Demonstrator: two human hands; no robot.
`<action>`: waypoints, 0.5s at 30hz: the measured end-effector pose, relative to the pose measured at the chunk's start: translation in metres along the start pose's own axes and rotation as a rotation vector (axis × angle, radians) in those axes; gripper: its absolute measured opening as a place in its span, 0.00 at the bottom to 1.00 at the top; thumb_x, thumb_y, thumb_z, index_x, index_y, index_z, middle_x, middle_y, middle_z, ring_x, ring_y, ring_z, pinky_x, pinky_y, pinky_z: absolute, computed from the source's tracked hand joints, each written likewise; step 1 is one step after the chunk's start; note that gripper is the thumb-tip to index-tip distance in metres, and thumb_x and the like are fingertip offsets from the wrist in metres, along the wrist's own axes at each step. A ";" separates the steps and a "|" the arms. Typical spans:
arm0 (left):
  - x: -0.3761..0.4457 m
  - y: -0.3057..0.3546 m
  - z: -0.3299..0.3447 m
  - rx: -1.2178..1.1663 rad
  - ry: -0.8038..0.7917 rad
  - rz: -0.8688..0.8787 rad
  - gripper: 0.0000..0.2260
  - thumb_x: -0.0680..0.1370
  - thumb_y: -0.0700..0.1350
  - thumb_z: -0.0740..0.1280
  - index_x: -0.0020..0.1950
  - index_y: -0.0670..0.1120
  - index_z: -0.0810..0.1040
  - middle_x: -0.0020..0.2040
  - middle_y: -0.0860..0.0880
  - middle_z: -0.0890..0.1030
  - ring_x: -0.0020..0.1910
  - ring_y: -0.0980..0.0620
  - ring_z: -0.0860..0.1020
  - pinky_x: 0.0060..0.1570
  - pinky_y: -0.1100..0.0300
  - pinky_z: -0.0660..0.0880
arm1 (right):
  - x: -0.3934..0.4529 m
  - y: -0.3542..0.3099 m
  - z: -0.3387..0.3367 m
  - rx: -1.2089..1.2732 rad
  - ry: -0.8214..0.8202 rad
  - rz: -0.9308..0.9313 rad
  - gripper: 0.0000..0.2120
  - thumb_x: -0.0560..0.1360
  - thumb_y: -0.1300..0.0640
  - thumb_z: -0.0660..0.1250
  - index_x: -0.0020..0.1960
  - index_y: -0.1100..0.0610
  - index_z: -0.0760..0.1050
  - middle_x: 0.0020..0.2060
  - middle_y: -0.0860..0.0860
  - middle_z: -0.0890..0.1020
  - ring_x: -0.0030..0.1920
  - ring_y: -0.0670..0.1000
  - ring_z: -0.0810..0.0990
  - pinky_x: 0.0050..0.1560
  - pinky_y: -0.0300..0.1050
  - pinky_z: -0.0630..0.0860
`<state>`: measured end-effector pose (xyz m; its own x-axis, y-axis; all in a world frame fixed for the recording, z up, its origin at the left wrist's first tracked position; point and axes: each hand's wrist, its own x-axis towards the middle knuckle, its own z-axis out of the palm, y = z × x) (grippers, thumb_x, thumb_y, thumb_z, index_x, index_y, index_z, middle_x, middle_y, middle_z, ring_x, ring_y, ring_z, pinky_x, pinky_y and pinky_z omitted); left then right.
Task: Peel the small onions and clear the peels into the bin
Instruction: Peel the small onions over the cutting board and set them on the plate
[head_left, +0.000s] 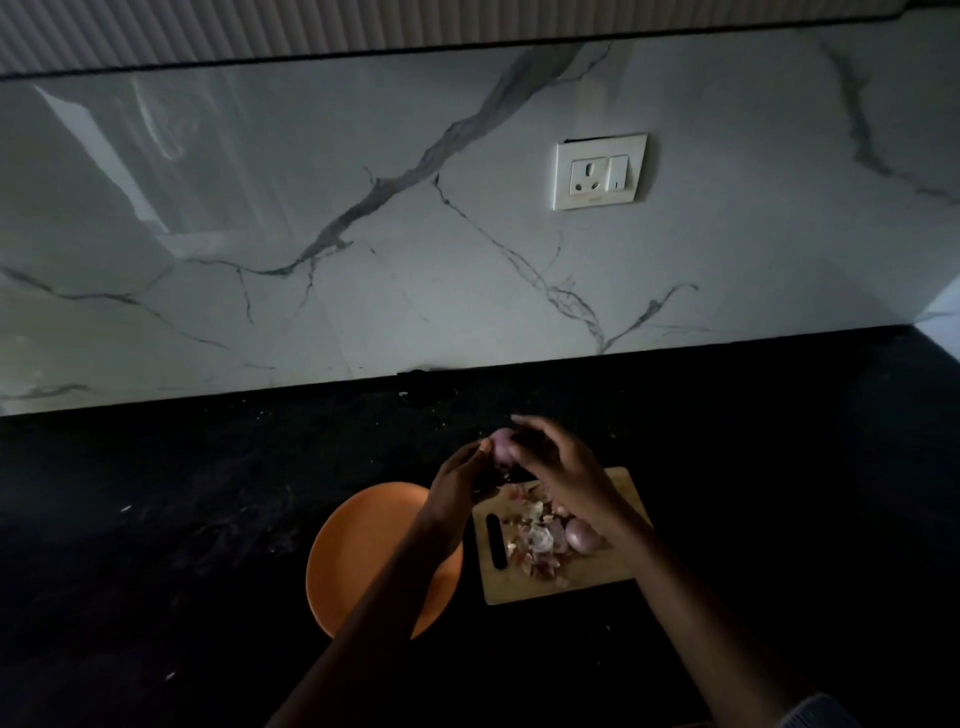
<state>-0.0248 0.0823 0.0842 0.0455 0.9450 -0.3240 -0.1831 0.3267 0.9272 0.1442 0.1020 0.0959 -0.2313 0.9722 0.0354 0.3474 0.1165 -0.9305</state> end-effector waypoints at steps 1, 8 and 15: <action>0.000 0.000 0.000 0.016 0.006 -0.016 0.14 0.84 0.52 0.59 0.61 0.51 0.81 0.59 0.41 0.83 0.61 0.38 0.79 0.59 0.50 0.72 | 0.000 0.001 0.001 -0.014 -0.012 -0.021 0.22 0.74 0.37 0.70 0.66 0.42 0.77 0.60 0.40 0.81 0.61 0.36 0.77 0.58 0.31 0.74; 0.001 -0.003 -0.001 -0.020 0.003 -0.059 0.17 0.84 0.52 0.56 0.68 0.50 0.78 0.63 0.42 0.81 0.65 0.42 0.77 0.57 0.54 0.74 | -0.001 0.004 0.003 0.071 0.101 -0.085 0.03 0.73 0.51 0.76 0.47 0.46 0.85 0.46 0.44 0.84 0.52 0.46 0.83 0.54 0.43 0.78; 0.002 -0.005 -0.002 -0.038 0.009 0.000 0.13 0.83 0.47 0.59 0.61 0.44 0.80 0.58 0.38 0.80 0.58 0.41 0.77 0.58 0.51 0.73 | -0.002 -0.003 0.001 0.089 0.123 0.125 0.09 0.78 0.44 0.67 0.52 0.48 0.78 0.46 0.43 0.83 0.47 0.35 0.80 0.43 0.29 0.72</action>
<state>-0.0256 0.0820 0.0783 0.0364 0.9447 -0.3260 -0.2206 0.3258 0.9193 0.1429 0.0991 0.0981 -0.0764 0.9961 -0.0435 0.2830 -0.0202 -0.9589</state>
